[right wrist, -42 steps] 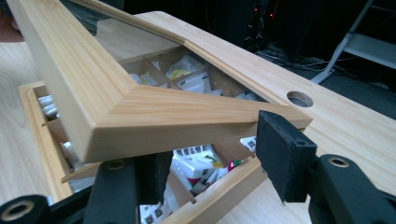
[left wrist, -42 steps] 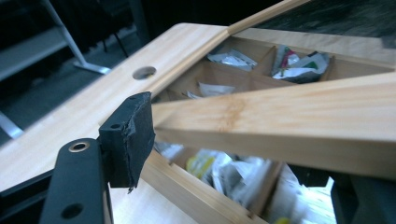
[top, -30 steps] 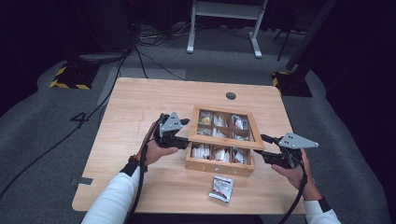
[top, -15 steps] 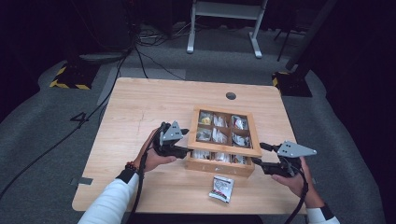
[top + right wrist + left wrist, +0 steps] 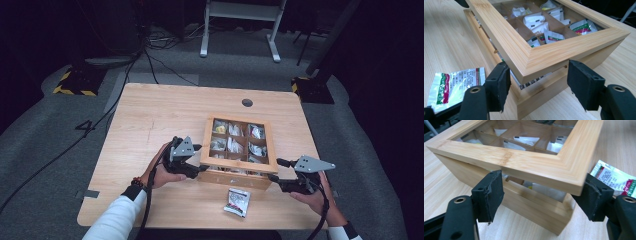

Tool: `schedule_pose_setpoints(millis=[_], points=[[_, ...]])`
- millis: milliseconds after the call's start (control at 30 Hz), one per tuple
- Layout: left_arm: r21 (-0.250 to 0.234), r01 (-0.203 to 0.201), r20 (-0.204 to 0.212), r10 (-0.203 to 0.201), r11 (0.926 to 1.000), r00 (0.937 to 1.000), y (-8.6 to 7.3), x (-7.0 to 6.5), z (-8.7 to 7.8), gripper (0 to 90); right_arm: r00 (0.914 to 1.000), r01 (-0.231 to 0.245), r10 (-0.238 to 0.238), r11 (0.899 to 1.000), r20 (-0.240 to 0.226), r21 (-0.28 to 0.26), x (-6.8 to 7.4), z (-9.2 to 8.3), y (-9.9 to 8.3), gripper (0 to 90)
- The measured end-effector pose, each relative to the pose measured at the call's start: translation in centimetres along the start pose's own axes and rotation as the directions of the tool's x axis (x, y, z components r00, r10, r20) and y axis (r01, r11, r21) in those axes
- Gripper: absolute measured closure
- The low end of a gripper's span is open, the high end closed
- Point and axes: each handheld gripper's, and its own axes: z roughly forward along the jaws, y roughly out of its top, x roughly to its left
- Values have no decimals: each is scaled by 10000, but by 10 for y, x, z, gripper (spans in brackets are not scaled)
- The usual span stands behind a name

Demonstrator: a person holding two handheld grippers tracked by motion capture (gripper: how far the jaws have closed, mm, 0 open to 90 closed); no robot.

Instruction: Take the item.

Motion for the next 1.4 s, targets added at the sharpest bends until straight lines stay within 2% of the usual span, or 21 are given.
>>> schedule_pose_setpoints(millis=[133, 200, 233, 300, 333, 400, 467, 567, 667, 800, 900, 1000, 1133, 1300, 1400], points=[[134, -18, 55, 17, 9999, 10000, -2, -4, 0, 265, 10000, 13, -12, 9999, -77, 103, 2, 0, -3, 345], [686, -323, -19, 325, 9971, 9995, -4, -9, 3, 251, 9994, -180, 175, 9997, -310, -145, 3, -2, -4, 384], [735, -403, 5, 404, 9965, 9992, -6, -10, 4, 244, 9990, -197, 186, 9994, -410, -271, 4, -3, -4, 380], [118, 108, 310, -112, 9999, 9995, -7, -9, 1, 295, 9990, -135, 125, 9996, -420, -230, 7, -3, -3, 383], [-69, 223, 333, -220, 9997, 9992, -6, -8, -2, 318, 9989, -117, 108, 9998, -452, -179, 8, -2, -3, 385], [-152, 210, 288, -205, 9997, 9994, -4, -9, -4, 321, 9993, 53, -50, 10000, -357, 61, 10, 2, -6, 374], [-59, 205, 374, -202, 9998, 9991, -6, -10, -3, 319, 9995, 45, -43, 10000, -325, 68, 10, 2, -7, 392], [87, -60, 309, 57, 9999, 9995, -7, -15, -1, 287, 9990, -98, 96, 9999, -443, -38, 10, 0, -9, 413], [-37, -6, 426, 7, 10000, 9991, -7, -17, -4, 289, 9988, -1, 0, 10000, -498, -15, 13, -2, -10, 416], [90, -213, 347, 209, 9997, 9992, -8, -23, -5, 282, 9984, 62, -61, 10000, -570, 14, 15, -5, -12, 430], [179, -161, 389, 153, 9997, 9991, -10, -24, -6, 283, 9986, 210, -202, 9996, -480, 174, 17, -5, -15, 429], [376, -410, 261, 401, 9985, 9989, -9, -27, -6, 276, 9986, 128, -119, 9998, -511, 161, 17, -6, -16, 429], [342, -227, 334, 216, 9992, 9992, -13, -26, -9, 298, 9983, 88, -77, 9998, -573, 193, 17, -6, -18, 416], [428, -50, -169, 57, 9991, 9998, -23, -24, -17, 271, 9988, -93, 106, 9996, -477, 259, 13, -6, -22, 374], [723, 107, -474, -73, 9973, 9988, -34, -22, -22, 249, 9991, -127, 136, 9997, -390, 219, 11, -9, -23, 351]])
